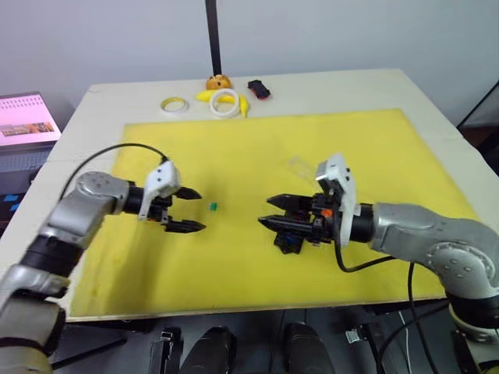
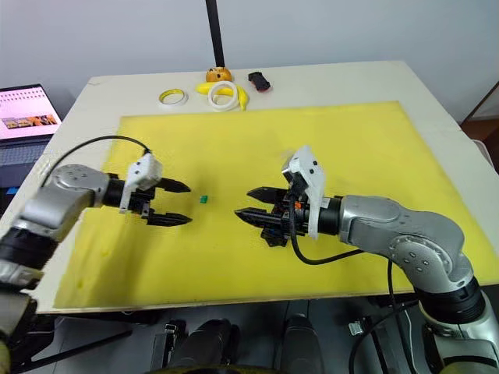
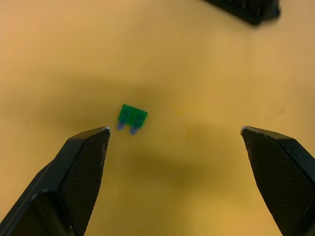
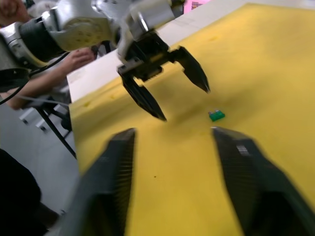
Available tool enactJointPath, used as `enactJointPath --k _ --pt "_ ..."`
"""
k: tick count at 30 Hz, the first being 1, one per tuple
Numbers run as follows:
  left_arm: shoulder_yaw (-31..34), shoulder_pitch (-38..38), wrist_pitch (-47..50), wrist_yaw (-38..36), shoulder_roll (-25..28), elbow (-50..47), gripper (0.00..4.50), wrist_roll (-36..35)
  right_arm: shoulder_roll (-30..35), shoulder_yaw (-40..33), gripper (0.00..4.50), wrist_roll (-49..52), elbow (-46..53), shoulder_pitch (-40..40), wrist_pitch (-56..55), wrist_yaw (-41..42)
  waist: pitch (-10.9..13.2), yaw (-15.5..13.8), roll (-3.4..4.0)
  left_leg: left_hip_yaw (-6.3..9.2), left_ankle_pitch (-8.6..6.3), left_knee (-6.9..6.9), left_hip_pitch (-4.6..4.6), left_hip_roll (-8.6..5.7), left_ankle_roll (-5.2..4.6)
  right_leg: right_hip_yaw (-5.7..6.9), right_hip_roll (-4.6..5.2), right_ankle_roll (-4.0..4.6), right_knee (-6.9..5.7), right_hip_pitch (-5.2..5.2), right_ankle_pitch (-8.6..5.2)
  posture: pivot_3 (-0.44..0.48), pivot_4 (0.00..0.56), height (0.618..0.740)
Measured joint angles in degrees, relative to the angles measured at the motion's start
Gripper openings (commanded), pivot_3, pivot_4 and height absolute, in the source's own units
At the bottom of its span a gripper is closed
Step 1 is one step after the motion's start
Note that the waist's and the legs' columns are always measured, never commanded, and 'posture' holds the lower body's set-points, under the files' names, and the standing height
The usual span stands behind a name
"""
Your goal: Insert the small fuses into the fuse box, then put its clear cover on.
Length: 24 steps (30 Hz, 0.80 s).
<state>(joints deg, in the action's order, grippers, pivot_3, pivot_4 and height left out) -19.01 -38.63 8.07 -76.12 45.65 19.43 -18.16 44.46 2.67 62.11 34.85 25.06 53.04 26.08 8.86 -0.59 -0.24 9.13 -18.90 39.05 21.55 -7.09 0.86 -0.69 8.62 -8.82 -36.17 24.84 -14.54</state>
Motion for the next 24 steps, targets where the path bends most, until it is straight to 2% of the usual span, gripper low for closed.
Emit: enactJointPath --k 1,6,12,15,17,24 --pt "-0.2 -0.7 -1.7 -0.5 -0.9 1.6 4.5 1.2 0.4 0.2 4.47 -1.2 0.2 -0.1 -0.3 0.5 0.0 0.0 0.0 0.0 0.0 0.01 0.0 -0.01 0.0 0.0 0.0 -0.01 -0.01 0.0 0.01 0.0 0.15 0.74" --pt "-0.5 -5.1 -11.2 -1.4 -6.2 12.8 4.5 8.1 4.1 1.5 4.47 -10.1 1.6 -1.9 -3.0 4.8 0.0 0.1 -0.02 0.01 0.0 0.04 0.0 -0.02 -0.02 0.04 0.0 -0.08 -0.03 -0.01 0.04 0.0 0.15 0.74" --pt "-0.1 -8.9 -12.7 -2.8 -10.0 20.2 4.5 10.8 4.2 1.8 4.47 -14.4 2.6 -3.8 -4.0 7.0 0.0 -0.1 -0.03 0.17 0.0 0.14 -0.03 -0.07 -0.03 0.17 0.01 -0.13 -0.02 -0.19 0.07 0.0 0.15 0.74" --pt "1.0 -9.4 -12.4 -3.6 -10.9 22.2 3.63 10.9 3.8 1.8 4.5 -15.9 2.6 -4.4 -4.0 7.0 0.0 -0.1 -0.03 0.24 0.0 0.14 -0.04 -0.07 -0.02 0.22 0.01 -0.14 -0.03 -0.21 0.07 0.0 0.15 0.74" --pt "2.0 -9.5 -11.7 -3.7 -11.2 22.6 2.76 11.0 3.8 1.7 4.5 -16.5 2.7 -4.7 -4.0 7.1 0.0 0.0 -0.03 0.25 0.0 0.14 -0.05 -0.07 -0.02 0.23 0.01 -0.14 -0.03 -0.21 0.07 0.0 0.15 0.74" --pt "3.6 -9.6 -8.2 -4.0 -12.0 22.7 2.76 11.4 2.9 1.6 4.5 -18.0 2.7 -6.2 -3.9 7.2 0.0 0.1 -0.03 0.28 0.0 0.14 -0.05 -0.07 -0.02 0.27 0.01 -0.14 -0.03 -0.21 0.07 0.0 0.15 0.74"
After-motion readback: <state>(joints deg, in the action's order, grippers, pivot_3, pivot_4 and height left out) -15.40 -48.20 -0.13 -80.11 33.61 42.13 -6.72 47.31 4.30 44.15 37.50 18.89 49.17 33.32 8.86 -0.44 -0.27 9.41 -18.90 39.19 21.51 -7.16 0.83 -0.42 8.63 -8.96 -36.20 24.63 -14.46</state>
